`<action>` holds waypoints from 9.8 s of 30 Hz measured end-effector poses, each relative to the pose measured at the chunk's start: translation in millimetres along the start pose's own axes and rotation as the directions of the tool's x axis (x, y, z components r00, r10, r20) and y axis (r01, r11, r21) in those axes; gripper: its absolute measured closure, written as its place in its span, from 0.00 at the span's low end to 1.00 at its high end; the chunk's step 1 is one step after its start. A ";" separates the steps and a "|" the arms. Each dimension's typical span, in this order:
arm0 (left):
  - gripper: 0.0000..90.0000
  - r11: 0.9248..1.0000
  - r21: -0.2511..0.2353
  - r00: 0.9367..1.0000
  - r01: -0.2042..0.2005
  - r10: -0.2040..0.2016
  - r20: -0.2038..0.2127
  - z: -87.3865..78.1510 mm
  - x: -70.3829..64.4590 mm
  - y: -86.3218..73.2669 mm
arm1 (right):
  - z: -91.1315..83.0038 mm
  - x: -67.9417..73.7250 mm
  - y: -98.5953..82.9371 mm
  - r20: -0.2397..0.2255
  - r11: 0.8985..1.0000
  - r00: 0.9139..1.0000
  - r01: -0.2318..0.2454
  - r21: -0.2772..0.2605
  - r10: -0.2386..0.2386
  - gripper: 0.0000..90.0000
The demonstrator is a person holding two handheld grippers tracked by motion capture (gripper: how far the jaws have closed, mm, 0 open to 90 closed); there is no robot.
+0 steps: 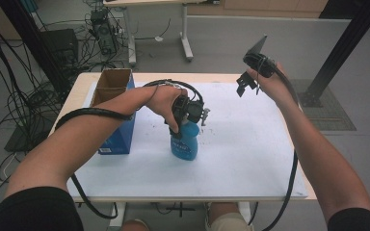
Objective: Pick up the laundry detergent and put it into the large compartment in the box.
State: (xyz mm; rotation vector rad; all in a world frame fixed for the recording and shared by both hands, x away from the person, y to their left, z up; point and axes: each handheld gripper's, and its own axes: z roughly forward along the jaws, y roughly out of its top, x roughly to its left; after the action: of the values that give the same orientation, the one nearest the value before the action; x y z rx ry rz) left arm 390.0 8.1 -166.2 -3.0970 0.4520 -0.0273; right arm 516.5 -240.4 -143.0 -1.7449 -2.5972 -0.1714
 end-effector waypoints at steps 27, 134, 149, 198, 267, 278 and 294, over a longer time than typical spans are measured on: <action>0.42 1.000 0.006 1.000 0.009 -0.009 0.009 -0.6 1.2 1.0 | 1.8 1.7 2.1 0.000 1.000 1.000 0.006 0.004 -0.006 0.06; 0.42 0.345 -0.092 0.334 0.934 -0.936 -0.116 -218.2 18.2 -95.9 | -12.3 -1.2 -24.3 -0.072 0.998 0.996 0.040 -0.055 -0.044 0.06; 0.43 -0.007 -0.179 -0.024 0.984 -0.995 -0.095 -258.4 -7.4 -180.6 | -11.9 -2.8 -28.3 -0.085 0.997 0.995 0.048 -0.057 -0.052 0.06; 0.42 -0.259 -0.102 -0.262 0.960 -0.965 -0.017 -140.3 -24.6 -244.4 | -7.8 5.4 -25.7 -0.072 0.998 0.996 0.051 -0.042 -0.054 0.06; 0.42 -0.234 -0.051 -0.235 0.971 -0.972 -0.013 1.9 -30.1 -226.4 | 9.9 18.0 -16.9 -0.060 0.998 0.996 0.061 -0.003 -0.061 0.06; 0.42 -0.235 -0.048 -0.236 0.971 -0.972 -0.009 2.3 -29.1 -228.1 | 8.9 17.4 -18.0 -0.059 0.998 0.997 0.058 -0.006 -0.058 0.06; 0.42 -0.238 -0.042 -0.238 0.970 -0.971 -0.005 2.5 -27.7 -229.6 | 10.1 18.1 -15.7 -0.057 0.998 0.997 0.060 -0.001 -0.060 0.06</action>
State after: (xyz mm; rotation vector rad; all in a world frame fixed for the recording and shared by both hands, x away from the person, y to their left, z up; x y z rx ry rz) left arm 429.1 236.0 -165.9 -2.2993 -2.1882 -0.0842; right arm 495.6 -228.6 -153.1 -1.6383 -2.6104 -0.2171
